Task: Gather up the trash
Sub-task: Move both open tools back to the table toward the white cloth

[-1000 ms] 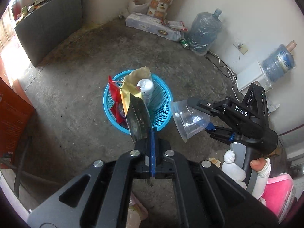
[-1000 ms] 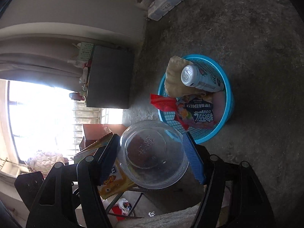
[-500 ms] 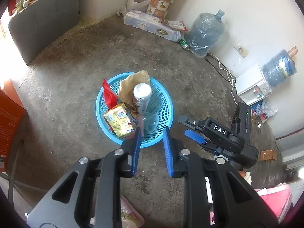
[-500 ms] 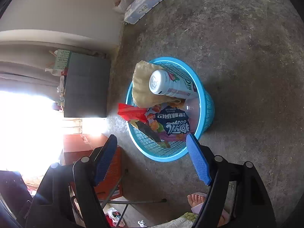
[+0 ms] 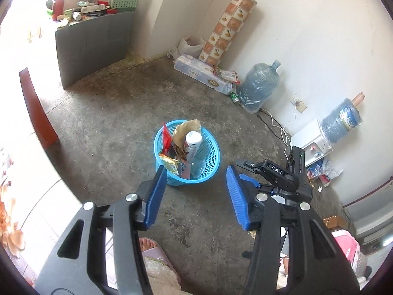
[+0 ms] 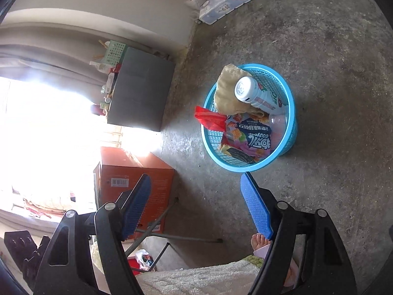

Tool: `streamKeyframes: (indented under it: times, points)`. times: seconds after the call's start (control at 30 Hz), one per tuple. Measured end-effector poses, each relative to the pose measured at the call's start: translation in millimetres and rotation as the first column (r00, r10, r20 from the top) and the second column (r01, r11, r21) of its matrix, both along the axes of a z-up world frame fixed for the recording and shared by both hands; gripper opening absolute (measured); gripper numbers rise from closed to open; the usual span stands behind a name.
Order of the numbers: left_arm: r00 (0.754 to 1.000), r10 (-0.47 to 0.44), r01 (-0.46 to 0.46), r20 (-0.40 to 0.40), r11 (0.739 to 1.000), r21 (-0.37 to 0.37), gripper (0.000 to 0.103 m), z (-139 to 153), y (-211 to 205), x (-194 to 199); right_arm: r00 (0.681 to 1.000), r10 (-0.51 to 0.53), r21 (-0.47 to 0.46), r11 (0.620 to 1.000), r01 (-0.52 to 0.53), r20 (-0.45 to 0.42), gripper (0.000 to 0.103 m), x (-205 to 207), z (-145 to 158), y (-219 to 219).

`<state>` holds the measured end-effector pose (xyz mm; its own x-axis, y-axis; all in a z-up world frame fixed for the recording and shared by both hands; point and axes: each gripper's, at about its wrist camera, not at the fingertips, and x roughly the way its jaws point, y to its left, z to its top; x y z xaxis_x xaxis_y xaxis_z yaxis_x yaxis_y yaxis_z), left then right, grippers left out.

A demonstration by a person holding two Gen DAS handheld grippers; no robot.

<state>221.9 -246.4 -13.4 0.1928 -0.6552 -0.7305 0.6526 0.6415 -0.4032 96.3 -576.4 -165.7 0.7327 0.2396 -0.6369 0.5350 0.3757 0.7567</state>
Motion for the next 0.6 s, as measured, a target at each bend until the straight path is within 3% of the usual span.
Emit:
streamKeyframes:
  times: [0.13, 0.27, 0.43, 0.6]
  points:
    - [0.993, 0.111, -0.109, 0.041, 0.993, -0.049, 0.052, 19, 78, -9, 0.996, 0.09, -0.035, 0.995, -0.089, 0.019, 0.073, 11, 28, 27]
    - [0.968, 0.244, -0.239, 0.065, 0.968, -0.073, 0.054, 27, 157, -19, 0.981, 0.188, -0.066, 0.98, -0.185, 0.039, 0.073, 25, 59, 58]
    - [0.91, 0.409, -0.4, 0.071, 0.91, -0.111, 0.055, 25, 254, -31, 0.944, 0.324, -0.108, 0.942, -0.317, 0.056, 0.077, 49, 98, 107]
    - [0.844, 0.532, -0.52, 0.067, 0.843, -0.137, 0.057, 16, 330, -47, 0.881, 0.468, -0.166, 0.876, -0.452, 0.072, 0.08, 80, 134, 175]
